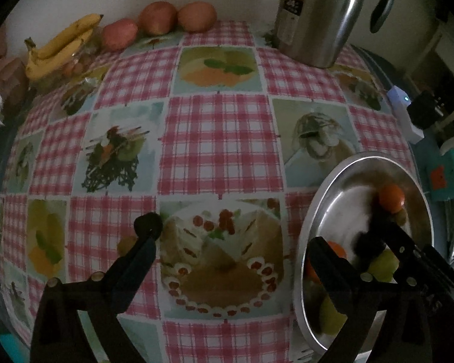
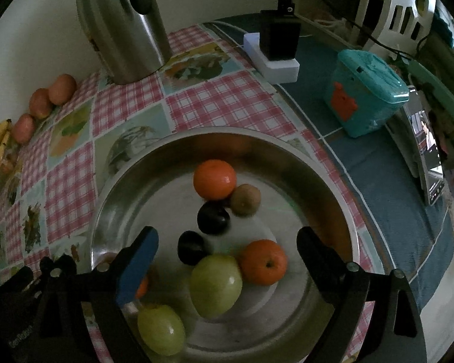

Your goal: Organize fruits

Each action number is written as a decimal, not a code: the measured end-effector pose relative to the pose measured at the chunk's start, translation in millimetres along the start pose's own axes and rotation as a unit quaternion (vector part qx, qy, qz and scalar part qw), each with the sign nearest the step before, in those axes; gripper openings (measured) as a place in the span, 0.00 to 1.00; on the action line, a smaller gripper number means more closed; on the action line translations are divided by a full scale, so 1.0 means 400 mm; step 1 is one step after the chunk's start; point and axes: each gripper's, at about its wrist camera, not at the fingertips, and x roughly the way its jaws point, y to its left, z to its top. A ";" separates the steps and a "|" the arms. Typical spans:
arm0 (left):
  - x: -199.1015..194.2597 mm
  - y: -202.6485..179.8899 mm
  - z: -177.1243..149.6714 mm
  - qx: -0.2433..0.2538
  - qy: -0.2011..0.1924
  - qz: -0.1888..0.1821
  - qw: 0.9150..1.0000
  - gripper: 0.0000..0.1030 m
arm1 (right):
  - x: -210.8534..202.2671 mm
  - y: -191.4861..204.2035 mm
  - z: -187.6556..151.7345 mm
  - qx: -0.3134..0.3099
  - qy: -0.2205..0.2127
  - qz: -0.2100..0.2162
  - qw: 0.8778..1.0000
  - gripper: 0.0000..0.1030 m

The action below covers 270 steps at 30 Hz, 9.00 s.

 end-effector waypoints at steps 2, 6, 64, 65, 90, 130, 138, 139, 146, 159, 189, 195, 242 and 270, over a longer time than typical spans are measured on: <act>0.003 0.010 -0.002 -0.005 0.002 -0.001 1.000 0.99 | 0.005 0.005 -0.001 -0.002 0.002 -0.003 1.000 0.90; 0.006 0.020 -0.005 -0.010 0.004 0.001 1.000 0.99 | 0.016 0.009 -0.008 -0.002 0.008 -0.011 1.000 0.90; 0.035 0.626 -0.043 -0.216 0.028 0.012 0.976 0.99 | -0.017 0.479 -0.124 -0.134 0.003 0.122 0.983 0.80; 0.041 0.626 -0.043 -0.216 0.031 0.010 0.976 0.99 | -0.009 0.485 -0.126 -0.134 0.006 0.121 0.983 0.75; 0.051 0.648 -0.039 -0.207 0.028 0.007 0.978 0.99 | 0.046 0.562 -0.155 -0.137 0.028 0.126 0.982 0.60; 0.034 0.525 -0.034 -0.207 0.013 -0.057 0.977 0.84 | -0.020 0.469 -0.117 -0.128 0.006 0.121 0.984 0.25; 0.057 0.386 -0.013 -0.154 0.029 -0.078 0.985 0.80 | -0.050 0.400 -0.093 -0.117 -0.011 0.121 0.986 0.25; 0.060 0.368 -0.012 -0.146 0.030 -0.075 0.986 0.80 | -0.054 0.388 -0.090 -0.114 -0.012 0.121 0.986 0.25; 0.085 0.288 -0.012 -0.114 0.040 -0.062 0.991 0.64 | -0.066 0.325 -0.073 -0.096 -0.018 0.118 0.988 0.25; 0.120 0.202 0.001 -0.087 0.031 -0.020 0.996 0.34 | -0.071 0.281 -0.065 -0.081 -0.018 0.128 0.988 0.25; -0.057 0.108 -0.024 -0.024 -0.016 -0.045 0.999 0.27 | -0.069 0.150 -0.039 -0.027 -0.012 0.095 0.995 0.25; -0.066 0.020 -0.033 0.019 -0.029 -0.047 0.998 0.27 | -0.067 0.086 -0.027 0.001 -0.014 0.088 0.996 0.25; -0.055 -0.159 -0.069 0.129 -0.098 -0.059 0.985 0.56 | -0.033 -0.055 -0.019 0.054 -0.002 0.083 0.995 0.39; -0.101 0.131 -0.126 -0.020 -0.086 0.071 0.994 1.00 | -0.101 0.038 -0.142 -0.031 -0.026 0.077 0.996 0.92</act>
